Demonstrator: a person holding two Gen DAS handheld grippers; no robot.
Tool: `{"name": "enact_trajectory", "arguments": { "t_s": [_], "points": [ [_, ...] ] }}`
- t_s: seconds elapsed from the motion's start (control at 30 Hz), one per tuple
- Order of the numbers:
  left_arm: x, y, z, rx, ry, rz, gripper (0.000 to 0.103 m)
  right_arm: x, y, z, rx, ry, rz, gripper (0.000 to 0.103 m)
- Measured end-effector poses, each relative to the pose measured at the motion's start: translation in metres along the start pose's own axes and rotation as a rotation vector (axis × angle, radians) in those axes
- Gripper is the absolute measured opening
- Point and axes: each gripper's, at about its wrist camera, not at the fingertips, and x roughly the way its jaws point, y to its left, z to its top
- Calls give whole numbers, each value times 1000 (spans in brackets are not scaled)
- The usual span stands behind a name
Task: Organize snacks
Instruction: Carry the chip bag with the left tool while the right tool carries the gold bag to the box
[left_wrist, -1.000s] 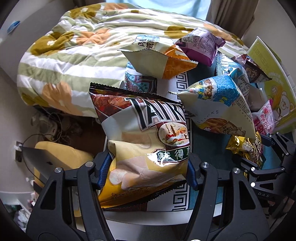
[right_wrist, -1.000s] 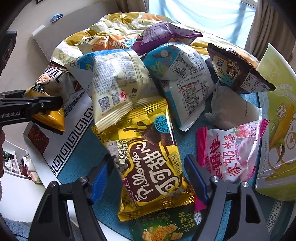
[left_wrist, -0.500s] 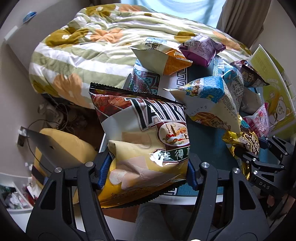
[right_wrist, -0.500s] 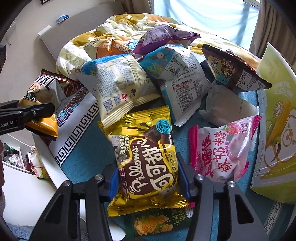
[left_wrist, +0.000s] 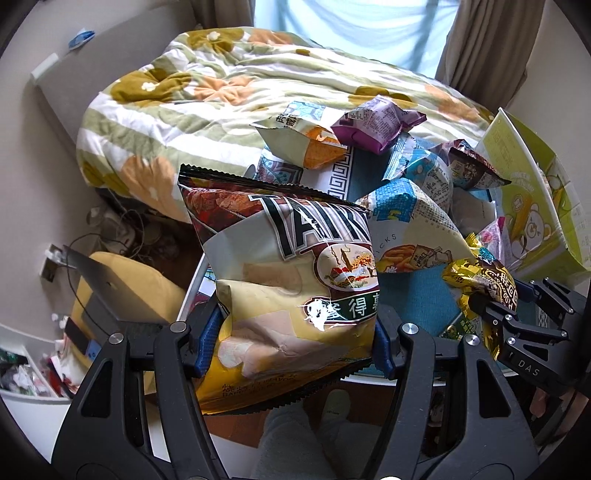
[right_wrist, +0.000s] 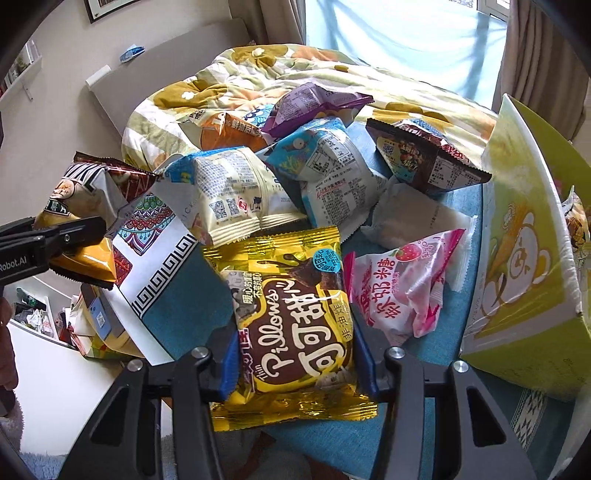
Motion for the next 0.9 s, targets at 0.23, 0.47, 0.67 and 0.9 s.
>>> {"name": "enact_trajectory", "arguments": {
  "t_s": [0.23, 0.47, 0.67, 0.9],
  "points": [
    [-22, -12, 0, 0, -36, 1, 61, -22, -2, 7, -11, -49, -10, 47],
    [-44, -39, 9, 27, -87, -21, 61, -45, -11, 10, -17, -89, -46, 47],
    [-63, -70, 21, 69, -141, -50, 61, -65, -23, 19, -38, -133, -115, 47],
    [-80, -119, 40, 135, -196, -122, 61, -101, -55, 23, 12, -204, -149, 47]
  ]
}}
